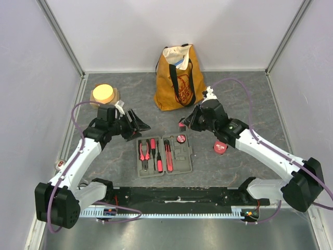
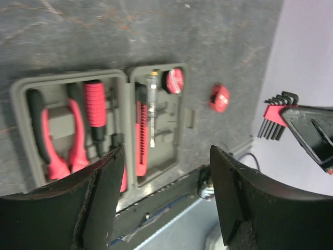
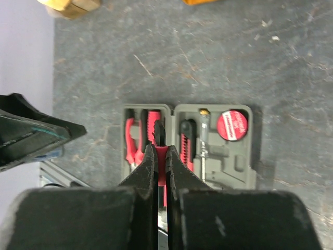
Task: Pack the tool kit
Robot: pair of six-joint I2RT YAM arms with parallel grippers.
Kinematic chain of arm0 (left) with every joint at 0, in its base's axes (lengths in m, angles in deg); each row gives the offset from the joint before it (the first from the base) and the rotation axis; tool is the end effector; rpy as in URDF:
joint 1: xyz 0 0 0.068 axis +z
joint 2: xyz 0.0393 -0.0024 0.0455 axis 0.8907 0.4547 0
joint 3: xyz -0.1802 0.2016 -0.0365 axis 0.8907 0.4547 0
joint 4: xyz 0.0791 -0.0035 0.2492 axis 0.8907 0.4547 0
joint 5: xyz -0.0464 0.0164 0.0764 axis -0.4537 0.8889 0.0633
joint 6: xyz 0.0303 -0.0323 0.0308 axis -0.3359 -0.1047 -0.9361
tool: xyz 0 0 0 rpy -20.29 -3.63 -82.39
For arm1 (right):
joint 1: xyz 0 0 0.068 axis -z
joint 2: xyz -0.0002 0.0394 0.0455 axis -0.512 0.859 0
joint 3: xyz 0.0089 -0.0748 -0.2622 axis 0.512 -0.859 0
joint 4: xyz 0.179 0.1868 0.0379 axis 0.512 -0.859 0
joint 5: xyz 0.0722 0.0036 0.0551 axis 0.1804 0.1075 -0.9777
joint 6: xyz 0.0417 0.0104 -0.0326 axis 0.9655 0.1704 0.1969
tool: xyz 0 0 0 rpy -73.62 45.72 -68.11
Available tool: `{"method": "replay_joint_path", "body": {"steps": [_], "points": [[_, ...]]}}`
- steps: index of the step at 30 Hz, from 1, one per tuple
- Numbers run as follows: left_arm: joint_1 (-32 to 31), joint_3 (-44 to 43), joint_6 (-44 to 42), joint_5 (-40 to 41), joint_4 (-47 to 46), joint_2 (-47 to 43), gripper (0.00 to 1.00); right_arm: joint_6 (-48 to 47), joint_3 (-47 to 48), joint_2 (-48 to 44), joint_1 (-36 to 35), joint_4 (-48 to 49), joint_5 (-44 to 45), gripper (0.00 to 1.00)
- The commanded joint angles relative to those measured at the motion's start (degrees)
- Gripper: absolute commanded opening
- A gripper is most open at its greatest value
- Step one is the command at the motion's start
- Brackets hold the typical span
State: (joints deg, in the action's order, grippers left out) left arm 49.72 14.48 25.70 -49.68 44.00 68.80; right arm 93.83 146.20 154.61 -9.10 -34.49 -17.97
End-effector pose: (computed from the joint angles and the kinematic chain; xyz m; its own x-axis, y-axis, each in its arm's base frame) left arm 0.2129 -0.0680 0.2657 -0.8455 -0.4497 -0.2880 -0.0756 0.6347 -0.7691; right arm 0.2170 0.1796 0.3084 -0.7151 0.3462 -0.6073 -0.1379 0.7818 0.6081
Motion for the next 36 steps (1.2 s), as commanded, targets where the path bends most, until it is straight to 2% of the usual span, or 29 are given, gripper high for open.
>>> {"method": "replay_joint_path", "body": {"steps": [1, 11, 20, 36], "points": [[0.3, 1.3, -5.9, 8.5, 2.6, -0.9, 0.72, -3.1, -2.6, 0.2, 0.0, -0.4, 1.6, 0.0], [0.2, 4.7, -6.1, 12.7, 2.8, 0.9, 0.71, -4.9, -7.4, 3.2, -0.5, 1.3, -0.5, 0.0], [0.3, 9.0, -5.0, 12.2, 2.2, 2.1, 0.69, -9.2, -11.4, 7.0, -3.1, 6.8, -4.3, 0.0], [0.3, 15.5, -1.5, 10.3, -2.0, 3.0, 0.68, -11.8, -14.2, 12.1, -3.9, 7.7, -3.6, 0.0]]}}
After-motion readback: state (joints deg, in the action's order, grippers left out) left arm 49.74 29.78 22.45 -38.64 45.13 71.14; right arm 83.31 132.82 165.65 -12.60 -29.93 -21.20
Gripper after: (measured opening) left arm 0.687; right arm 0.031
